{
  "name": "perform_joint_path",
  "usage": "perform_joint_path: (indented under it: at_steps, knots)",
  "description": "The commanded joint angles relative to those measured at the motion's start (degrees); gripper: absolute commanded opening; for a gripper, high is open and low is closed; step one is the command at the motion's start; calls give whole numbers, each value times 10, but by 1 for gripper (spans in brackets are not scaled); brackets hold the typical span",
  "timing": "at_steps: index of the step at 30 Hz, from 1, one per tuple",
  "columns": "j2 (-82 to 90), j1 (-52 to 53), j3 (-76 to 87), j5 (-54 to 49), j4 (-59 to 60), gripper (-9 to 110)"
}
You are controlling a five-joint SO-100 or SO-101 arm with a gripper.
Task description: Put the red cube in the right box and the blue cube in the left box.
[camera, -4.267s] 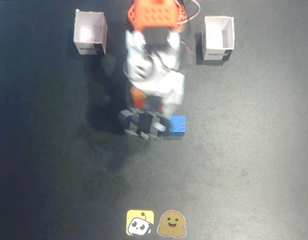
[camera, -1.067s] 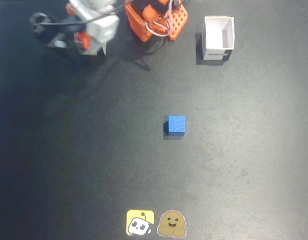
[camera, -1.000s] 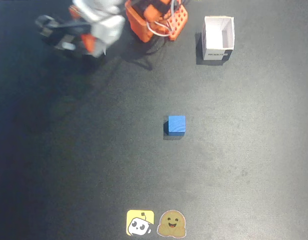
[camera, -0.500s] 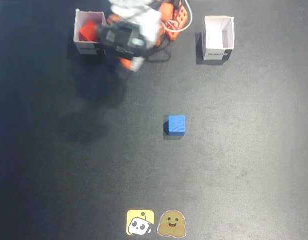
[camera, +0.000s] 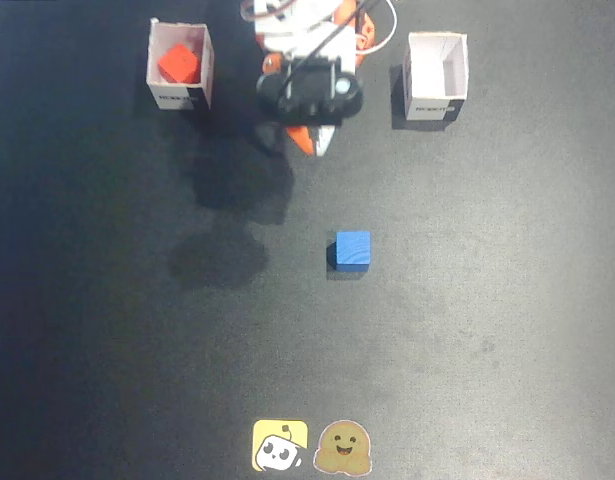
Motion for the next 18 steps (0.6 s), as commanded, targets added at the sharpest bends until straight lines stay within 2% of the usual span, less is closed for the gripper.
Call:
perform_joint_path:
  at_steps: [1,10,18]
  knots:
    - [4,-4,12,19,-16,0]
    - [4,-21,105,35,-61,0]
    - [4,-32,105,20,-78,0]
